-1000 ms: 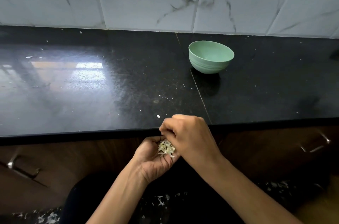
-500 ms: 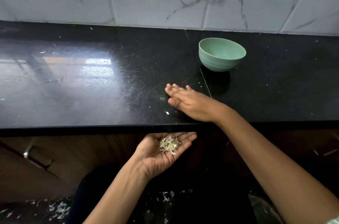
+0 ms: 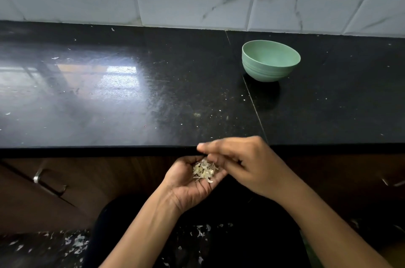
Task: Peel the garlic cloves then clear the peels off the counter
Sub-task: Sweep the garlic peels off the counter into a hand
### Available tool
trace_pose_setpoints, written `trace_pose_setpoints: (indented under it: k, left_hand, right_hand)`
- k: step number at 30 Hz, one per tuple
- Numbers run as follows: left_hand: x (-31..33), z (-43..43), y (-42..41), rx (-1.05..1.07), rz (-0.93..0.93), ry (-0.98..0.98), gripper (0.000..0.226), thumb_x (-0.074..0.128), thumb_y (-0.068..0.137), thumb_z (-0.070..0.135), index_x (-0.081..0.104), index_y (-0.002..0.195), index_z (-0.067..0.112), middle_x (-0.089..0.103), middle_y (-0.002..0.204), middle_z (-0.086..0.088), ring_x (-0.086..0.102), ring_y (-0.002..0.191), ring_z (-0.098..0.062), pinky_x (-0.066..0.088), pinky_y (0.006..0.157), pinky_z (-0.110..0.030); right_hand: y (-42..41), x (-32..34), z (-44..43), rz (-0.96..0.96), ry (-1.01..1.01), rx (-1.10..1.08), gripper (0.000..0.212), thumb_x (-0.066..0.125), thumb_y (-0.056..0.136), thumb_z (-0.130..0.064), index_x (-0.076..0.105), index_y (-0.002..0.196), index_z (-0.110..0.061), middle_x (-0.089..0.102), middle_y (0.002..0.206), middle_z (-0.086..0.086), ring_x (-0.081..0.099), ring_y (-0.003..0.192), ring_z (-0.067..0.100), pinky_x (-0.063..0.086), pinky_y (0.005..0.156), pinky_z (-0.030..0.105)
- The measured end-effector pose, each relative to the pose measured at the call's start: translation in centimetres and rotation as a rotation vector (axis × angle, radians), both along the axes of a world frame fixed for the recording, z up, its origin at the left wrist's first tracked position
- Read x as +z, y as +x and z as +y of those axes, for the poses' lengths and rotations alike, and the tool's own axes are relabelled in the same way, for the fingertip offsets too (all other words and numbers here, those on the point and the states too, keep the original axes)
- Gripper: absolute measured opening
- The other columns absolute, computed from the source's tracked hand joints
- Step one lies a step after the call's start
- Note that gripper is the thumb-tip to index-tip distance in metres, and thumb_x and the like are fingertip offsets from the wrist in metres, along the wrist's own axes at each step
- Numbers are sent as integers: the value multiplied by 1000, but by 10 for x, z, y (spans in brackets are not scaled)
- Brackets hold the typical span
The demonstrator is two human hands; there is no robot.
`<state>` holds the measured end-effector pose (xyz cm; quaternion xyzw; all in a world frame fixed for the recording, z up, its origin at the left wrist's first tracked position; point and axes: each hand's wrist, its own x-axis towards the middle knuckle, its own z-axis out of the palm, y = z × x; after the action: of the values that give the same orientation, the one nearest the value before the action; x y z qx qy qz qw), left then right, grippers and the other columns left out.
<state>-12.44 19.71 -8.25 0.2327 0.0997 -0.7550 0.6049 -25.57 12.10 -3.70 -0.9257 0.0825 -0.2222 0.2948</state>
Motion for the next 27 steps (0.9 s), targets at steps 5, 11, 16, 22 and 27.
trace_pose_setpoints:
  k: [5,11,16,22,27]
  left_hand:
    - [-5,-2,2,-24,-67,102,47,33,83,11,62,98,-23,63,104,-38,62,97,-41,49,74,-53]
    - [-4,-1,3,-26,-42,85,48,32,85,12,61,101,-23,62,108,-37,60,102,-38,50,78,-51]
    - [-1,-2,2,3,-56,72,44,34,80,8,63,94,-21,65,98,-36,68,87,-44,51,84,-50]
    - [5,3,0,43,5,38,40,36,82,9,67,72,-15,69,75,-25,69,58,-33,57,50,-41]
    - [7,4,-4,104,54,-16,24,46,72,2,66,68,-10,69,70,-22,69,56,-32,56,56,-47]
  right_hand:
    - [8,9,-48,191,-29,-284,43,55,95,-22,49,137,-16,39,149,2,31,139,10,21,114,22]
    - [29,9,-94,682,-111,-451,71,24,98,-52,4,151,-9,-3,160,7,-2,147,17,0,117,37]
    - [41,3,-39,614,-246,-98,72,23,94,-55,7,152,-16,-1,160,-1,-4,146,7,-3,118,30]
    - [14,0,-10,475,-242,104,77,12,86,-61,18,150,-20,10,158,-8,2,144,0,-5,116,17]
    - [4,5,-6,112,-151,84,34,47,90,-18,67,118,-14,70,114,-2,63,107,5,50,90,26]
